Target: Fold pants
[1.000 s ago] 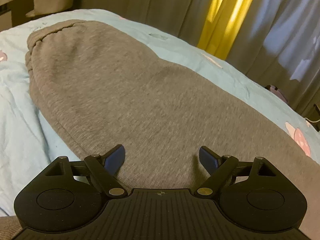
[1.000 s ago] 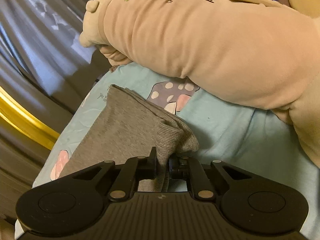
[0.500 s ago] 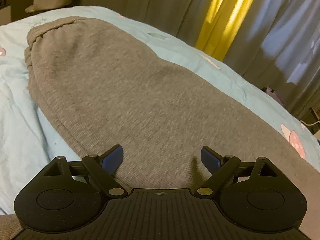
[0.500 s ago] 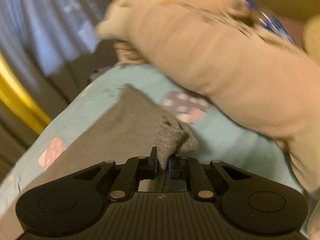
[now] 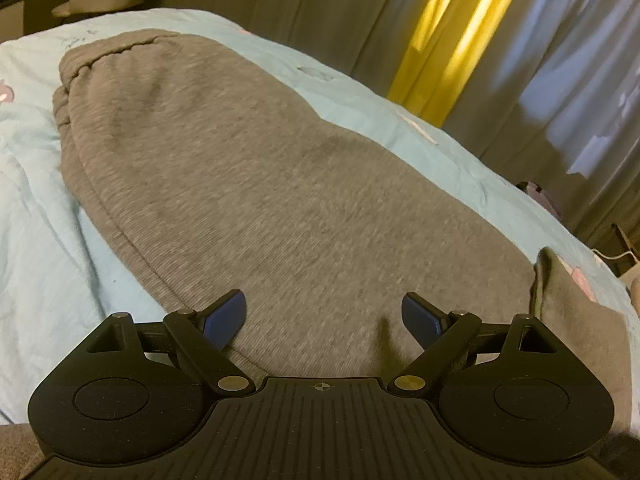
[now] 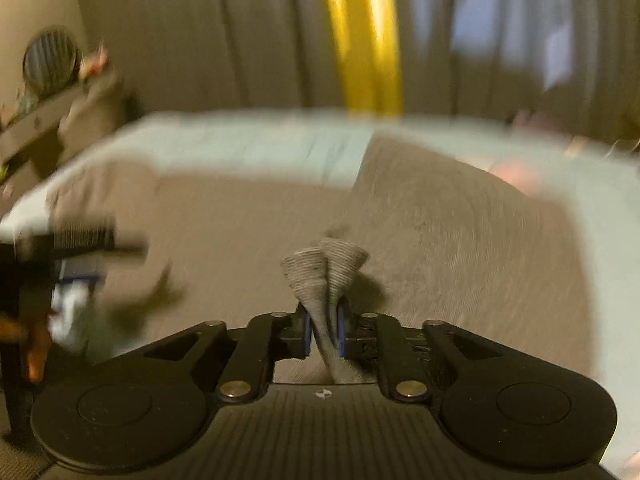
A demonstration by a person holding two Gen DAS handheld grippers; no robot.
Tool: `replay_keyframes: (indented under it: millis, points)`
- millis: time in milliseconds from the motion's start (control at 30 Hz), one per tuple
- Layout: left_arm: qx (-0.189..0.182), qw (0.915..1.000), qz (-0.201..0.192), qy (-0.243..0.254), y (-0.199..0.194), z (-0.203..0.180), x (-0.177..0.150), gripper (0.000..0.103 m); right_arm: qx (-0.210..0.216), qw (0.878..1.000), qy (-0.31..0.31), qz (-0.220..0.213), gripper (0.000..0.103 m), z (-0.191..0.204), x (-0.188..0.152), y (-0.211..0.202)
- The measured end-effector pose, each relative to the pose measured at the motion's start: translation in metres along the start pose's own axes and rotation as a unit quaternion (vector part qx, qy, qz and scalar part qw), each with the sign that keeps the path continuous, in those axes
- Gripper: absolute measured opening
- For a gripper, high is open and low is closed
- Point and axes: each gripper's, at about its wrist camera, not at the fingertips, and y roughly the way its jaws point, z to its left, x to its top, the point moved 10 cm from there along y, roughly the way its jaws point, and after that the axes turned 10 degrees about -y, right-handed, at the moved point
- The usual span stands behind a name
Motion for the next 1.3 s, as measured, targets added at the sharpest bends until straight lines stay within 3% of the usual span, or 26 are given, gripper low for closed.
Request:
replay_keyframes:
  millis: [33, 100, 133, 200, 300, 367, 400, 500, 533, 567, 633, 767, 867, 933, 1000, 1067, 1133, 1200, 1300]
  points:
    - [0.0, 1.0, 0.001, 0.001, 0.0, 0.0, 0.0, 0.091, 0.012, 1.0, 0.01, 0.023, 0.025, 0.007, -0.011, 0.007]
    - [0.0, 1.0, 0.002, 0.002, 0.001, 0.0, 0.001, 0.091, 0.034, 0.999, 0.037, 0.001, 0.037, 0.008, -0.015, -0.004]
    - [-0.002, 1.0, 0.002, 0.003, 0.001, 0.0, 0.001, 0.092, 0.061, 0.995, 0.082, -0.01, 0.041, 0.001, -0.014, -0.012]
    - [-0.005, 1.0, 0.004, 0.003, 0.002, -0.001, 0.001, 0.092, 0.096, 0.977, 0.189, -0.027, 0.06, -0.024, -0.015, -0.027]
    - [-0.013, 0.9999, 0.005, 0.007, 0.001, -0.004, 0.001, 0.092, 0.059, 0.944, 0.321, -0.044, 0.075, -0.082, -0.031, -0.048]
    - [-0.027, 0.9994, 0.01, 0.018, -0.001, -0.01, -0.002, 0.092, 0.013, 0.929, 0.371, -0.005, 0.075, -0.111, -0.056, -0.05]
    - [-0.035, 0.9989, 0.014, 0.029, -0.003, -0.014, -0.003, 0.091, -0.008, 0.927, 0.374, 0.015, 0.071, -0.121, -0.068, -0.051]
    - [-0.075, 0.9948, 0.031, 0.061, -0.014, -0.036, -0.01, 0.09, -0.042, 0.926, 0.376, 0.008, 0.072, -0.132, -0.078, -0.067]
    - [-0.092, 0.9926, 0.041, 0.068, -0.017, -0.046, -0.015, 0.09, -0.063, 0.928, 0.367, 0.01, 0.075, -0.134, -0.077, -0.073]
    - [-0.111, 0.9894, 0.06, 0.073, -0.018, -0.057, -0.021, 0.09, -0.089, 0.93, 0.355, 0.015, 0.089, -0.137, -0.077, -0.078]
    - [-0.151, 0.9796, 0.111, 0.073, -0.016, -0.083, -0.034, 0.087, -0.131, 0.93, 0.343, 0.024, 0.095, -0.145, -0.079, -0.088]
    - [-0.187, 0.9597, 0.19, 0.089, 0.001, -0.134, -0.058, 0.083, -0.126, 0.931, 0.342, 0.022, 0.096, -0.158, -0.086, -0.106]
    - [-0.194, 0.9421, 0.262, 0.079, 0.026, -0.16, -0.078, 0.067, -0.132, 0.929, 0.346, 0.0, 0.098, -0.17, -0.089, -0.117]
    - [-0.184, 0.9318, 0.305, 0.067, 0.043, -0.165, -0.093, 0.059, -0.112, 0.923, 0.367, -0.029, 0.098, -0.175, -0.092, -0.117]
    - [-0.167, 0.933, 0.315, 0.051, 0.058, -0.163, -0.099, 0.054, -0.096, 0.916, 0.389, -0.04, 0.098, -0.178, -0.097, -0.111]
    - [-0.182, 0.9298, 0.32, 0.004, 0.064, -0.164, -0.094, 0.052, -0.09, 0.913, 0.396, -0.028, 0.098, -0.18, -0.099, -0.102]
    - [-0.179, 0.9289, 0.323, -0.029, 0.067, -0.159, -0.093, 0.019, -0.076, 0.913, 0.401, -0.019, 0.098, -0.18, -0.099, -0.09]
    - [-0.183, 0.9312, 0.314, -0.029, 0.065, -0.157, -0.094, 0.018, -0.077, 0.915, 0.396, -0.009, 0.098, -0.18, -0.098, -0.082]
    - [-0.194, 0.9411, 0.277, 0.005, 0.05, -0.162, -0.088, 0.017, -0.065, 0.919, 0.388, -0.004, 0.098, -0.176, -0.095, -0.076]
